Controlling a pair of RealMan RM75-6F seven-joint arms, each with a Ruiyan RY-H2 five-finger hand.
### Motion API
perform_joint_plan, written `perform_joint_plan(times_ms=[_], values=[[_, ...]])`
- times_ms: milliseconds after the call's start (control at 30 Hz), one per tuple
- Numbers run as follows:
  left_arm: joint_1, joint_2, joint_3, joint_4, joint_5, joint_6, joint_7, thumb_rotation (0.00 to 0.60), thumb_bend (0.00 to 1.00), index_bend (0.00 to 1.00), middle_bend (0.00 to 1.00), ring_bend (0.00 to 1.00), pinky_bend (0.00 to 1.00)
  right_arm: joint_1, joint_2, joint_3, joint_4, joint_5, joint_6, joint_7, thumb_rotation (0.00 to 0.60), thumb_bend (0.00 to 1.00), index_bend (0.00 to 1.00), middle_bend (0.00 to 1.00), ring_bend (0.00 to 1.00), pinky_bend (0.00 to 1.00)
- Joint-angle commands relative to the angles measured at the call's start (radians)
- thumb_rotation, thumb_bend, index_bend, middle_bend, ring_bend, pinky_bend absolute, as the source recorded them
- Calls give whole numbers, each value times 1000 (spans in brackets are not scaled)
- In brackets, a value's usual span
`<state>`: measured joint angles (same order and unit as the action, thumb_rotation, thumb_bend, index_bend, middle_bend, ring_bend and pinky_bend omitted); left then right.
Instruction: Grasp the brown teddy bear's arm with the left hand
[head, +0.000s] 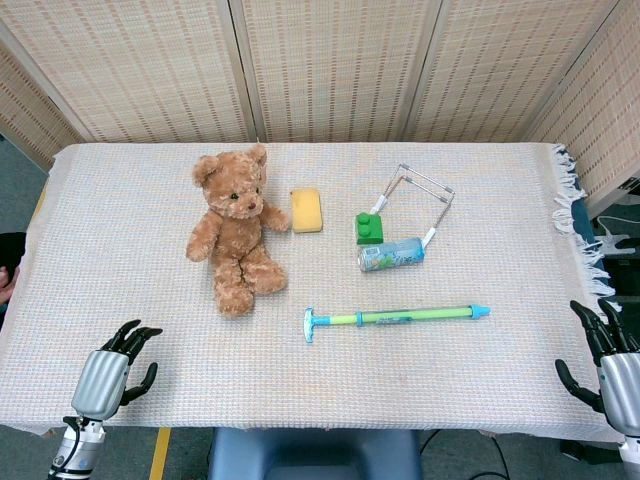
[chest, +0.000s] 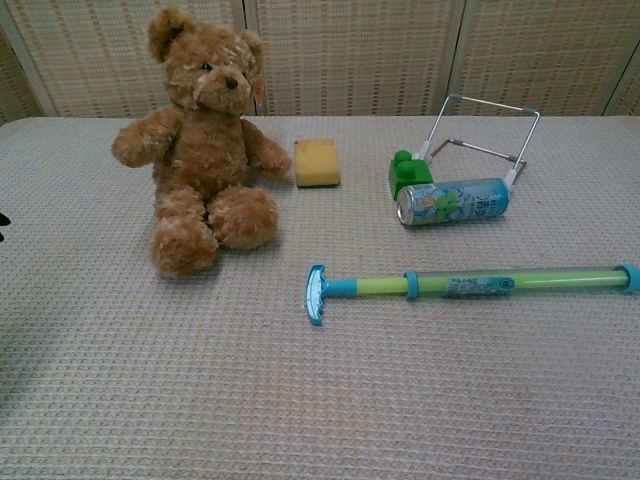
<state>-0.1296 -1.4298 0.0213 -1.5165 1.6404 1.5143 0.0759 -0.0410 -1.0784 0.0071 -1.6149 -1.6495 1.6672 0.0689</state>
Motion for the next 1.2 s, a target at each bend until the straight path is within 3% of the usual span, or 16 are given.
perform_joint_plan(times_ms=[33,200,300,433,533,800,967,1100,1200], values=[[0,0,1,-3,-1,-3,-5,600,442,244,273,138,434,3,3,-6,-1,-5,-11,5,600,237,5,141,0,282],[1,-6,-4,4,-4,1,8,600,442,243,273,138,434,7,13,-15,-10,-6,-35,8,600,237,5,141,0,282],[-2,-19,-16,12,-5,10,14,600,442,194,249,138,434,8,15,-18,-14,-9,-38,9,600,236,5,141,0,282],[-21,-75,-78,58,-27,32,52,600,443,52,182,138,436,8,13,-16,-18,-3,-42,4,600,237,5,141,0,282],[-44,-112,-119,75,-63,15,82,600,442,5,150,134,436,9,12,-17,-21,-5,-46,-1,600,236,5,141,0,282],[-141,-186,-240,59,-200,-88,251,600,453,0,75,111,425,13,17,-26,-7,-26,-48,20,600,236,5,140,0,282],[-224,-270,-344,110,-336,-150,355,600,445,0,49,101,397,15,35,-37,-13,-35,-58,36,600,236,6,140,0,282],[-254,-297,-375,130,-377,-166,386,600,434,0,36,94,371,14,37,-37,-14,-36,-55,41,600,236,5,140,0,282],[-325,-350,-431,176,-460,-217,454,600,417,0,21,82,337,12,39,-35,-14,-34,-50,50,600,236,6,140,0,282]])
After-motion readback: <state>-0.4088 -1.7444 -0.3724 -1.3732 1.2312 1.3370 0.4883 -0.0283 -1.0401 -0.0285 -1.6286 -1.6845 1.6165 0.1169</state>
